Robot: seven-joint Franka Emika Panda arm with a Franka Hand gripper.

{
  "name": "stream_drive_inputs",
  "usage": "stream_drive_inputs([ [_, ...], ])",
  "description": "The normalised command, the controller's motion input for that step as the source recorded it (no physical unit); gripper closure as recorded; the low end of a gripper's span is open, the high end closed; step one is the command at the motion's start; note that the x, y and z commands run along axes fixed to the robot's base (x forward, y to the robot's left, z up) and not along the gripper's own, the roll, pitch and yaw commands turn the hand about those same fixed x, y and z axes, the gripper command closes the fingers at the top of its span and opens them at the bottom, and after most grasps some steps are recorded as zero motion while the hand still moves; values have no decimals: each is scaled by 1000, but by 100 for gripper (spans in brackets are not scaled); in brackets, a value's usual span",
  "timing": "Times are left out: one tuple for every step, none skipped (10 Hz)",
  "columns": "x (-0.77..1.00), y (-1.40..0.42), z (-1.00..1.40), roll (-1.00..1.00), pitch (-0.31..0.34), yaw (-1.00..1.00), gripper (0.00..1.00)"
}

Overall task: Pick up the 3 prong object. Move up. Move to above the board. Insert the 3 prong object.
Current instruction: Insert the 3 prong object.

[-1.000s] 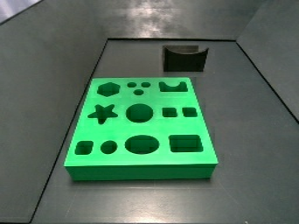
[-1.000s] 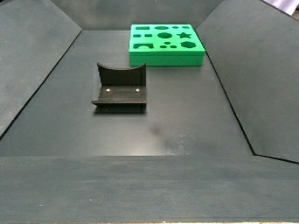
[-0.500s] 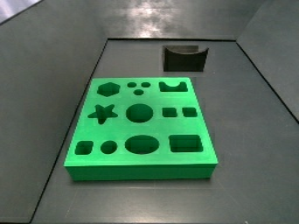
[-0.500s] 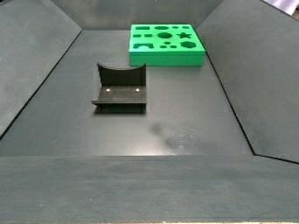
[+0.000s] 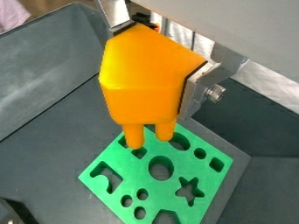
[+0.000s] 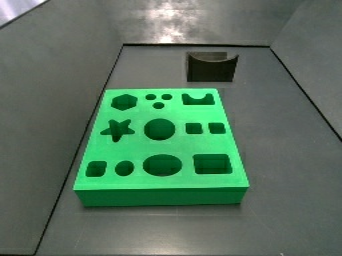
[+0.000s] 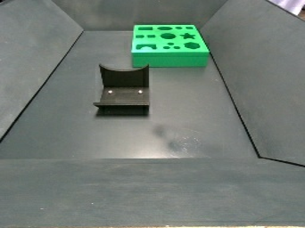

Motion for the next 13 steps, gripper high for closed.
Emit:
stream_drive_inputs([
  [-29,0,-40,6,0,-60,100],
  [0,0,-200,71,-40,-1000,100],
  [0,0,-269,29,-16,-1000,100],
  [0,0,-274,27,-19,-1000,100],
  [0,0,-274,27,-19,-1000,100],
  [0,0,-274,24,-19,-1000,100],
  [0,0,-274,29,-21,-1000,100],
  [0,0,-260,40,-24,-1000,100],
  [-34,0,-274,74,-53,-1000,100],
  [-171,200,-351,87,-60,-763,100],
  [-171,426,-437,101,-74,-526,100],
  [-231,531,-497,113,-74,-277,100],
  [-3,337,-383,91,-23,-143,100],
])
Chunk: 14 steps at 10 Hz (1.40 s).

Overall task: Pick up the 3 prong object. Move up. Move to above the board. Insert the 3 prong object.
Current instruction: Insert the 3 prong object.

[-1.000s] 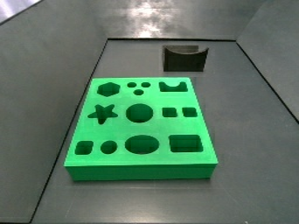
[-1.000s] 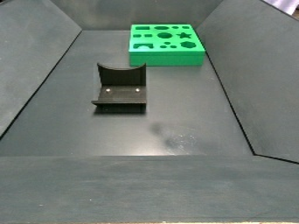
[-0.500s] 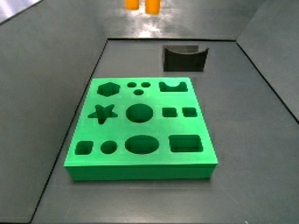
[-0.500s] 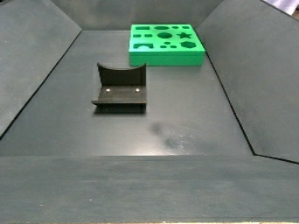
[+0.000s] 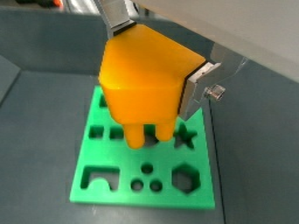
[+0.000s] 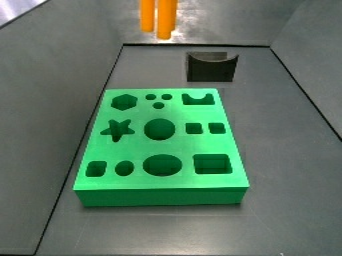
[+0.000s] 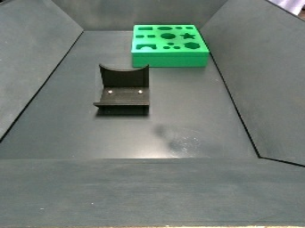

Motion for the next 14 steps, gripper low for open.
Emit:
stream_drive_inputs([
  [214,143,-323,10,-36,-83,100],
  [217,183,-457,57,-51,-111,100],
  [129,174,-483,96,-70,-157,100],
  [40,126,-469,121,-66,-309,100],
  [11,89,-366,93,-90,-786,100],
  [0,0,-314,84,-99,-1000,100],
  [0,0,-326,71,-94,-1000,100],
  [0,0,-309,60,-94,-1000,100],
  [0,43,-229,40,-83,-963,100],
  [46,37,0,0,0,-117,100],
  [0,0,-40,13,0,0,100],
  [0,14,-380,80,-81,0,100],
  [0,20,-434,49,-119,0,100],
  [0,46,-420,53,-104,0,100],
])
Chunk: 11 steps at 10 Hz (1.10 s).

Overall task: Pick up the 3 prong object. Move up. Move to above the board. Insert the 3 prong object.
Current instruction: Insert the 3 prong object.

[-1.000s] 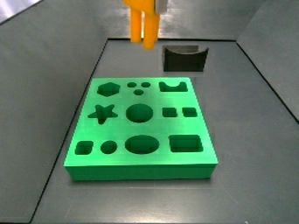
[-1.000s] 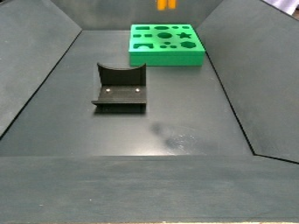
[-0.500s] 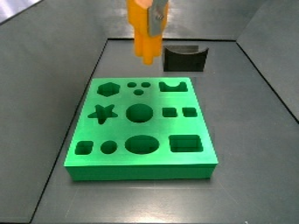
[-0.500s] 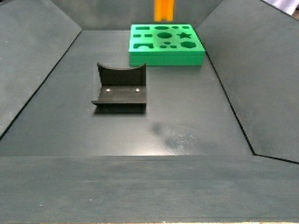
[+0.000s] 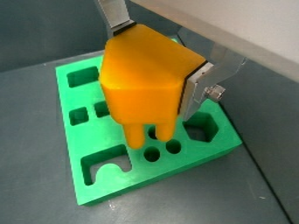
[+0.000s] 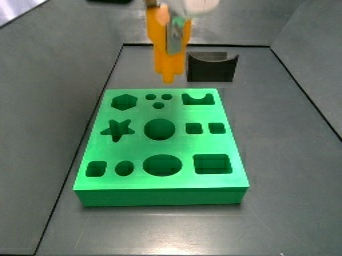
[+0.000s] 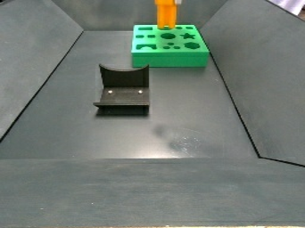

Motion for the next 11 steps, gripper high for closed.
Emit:
stream_drive_inputs([
  [0,31,-366,49,-76,0,100],
  [0,43,-354,71,-49,0,100],
  [0,40,-320,61,-46,0,100],
  [0,31,-306,64,-46,0,100],
  [0,34,-269,77,-30,0,100],
  [-49,17,-191,64,-26,-37,100],
  [-49,11,-166,47,-21,-49,100],
  [-49,9,-177,41,-30,-49,100],
  [-60,17,-160,29,-34,-51,100],
  [-54,3,-160,13,-43,-51,100],
  [-40,0,-151,0,-50,-54,100],
])
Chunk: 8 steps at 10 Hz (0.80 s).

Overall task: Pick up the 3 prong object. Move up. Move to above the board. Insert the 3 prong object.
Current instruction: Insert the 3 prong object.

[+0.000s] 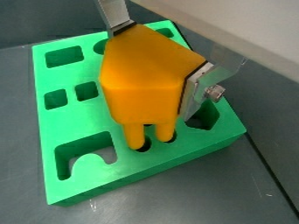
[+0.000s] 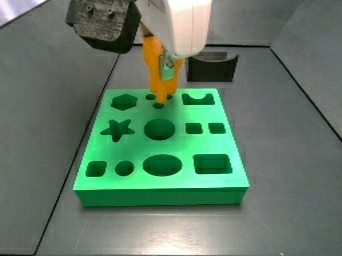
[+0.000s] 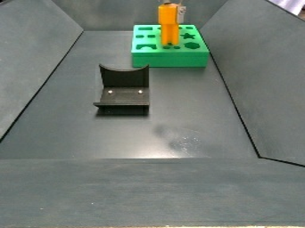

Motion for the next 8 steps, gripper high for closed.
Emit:
stream_drive_inputs([
  [0,0,-131,0,-34,-43,100],
  [0,0,-129,0,-34,-46,100],
  [-6,0,-134,7,-31,-46,100],
  [-9,0,-134,7,-31,-46,100],
  [0,0,-126,1,-29,-46,100],
  [0,0,-129,0,-34,-43,100],
  [0,0,-120,0,-33,-43,100],
  [0,0,-151,0,-44,-37,100],
])
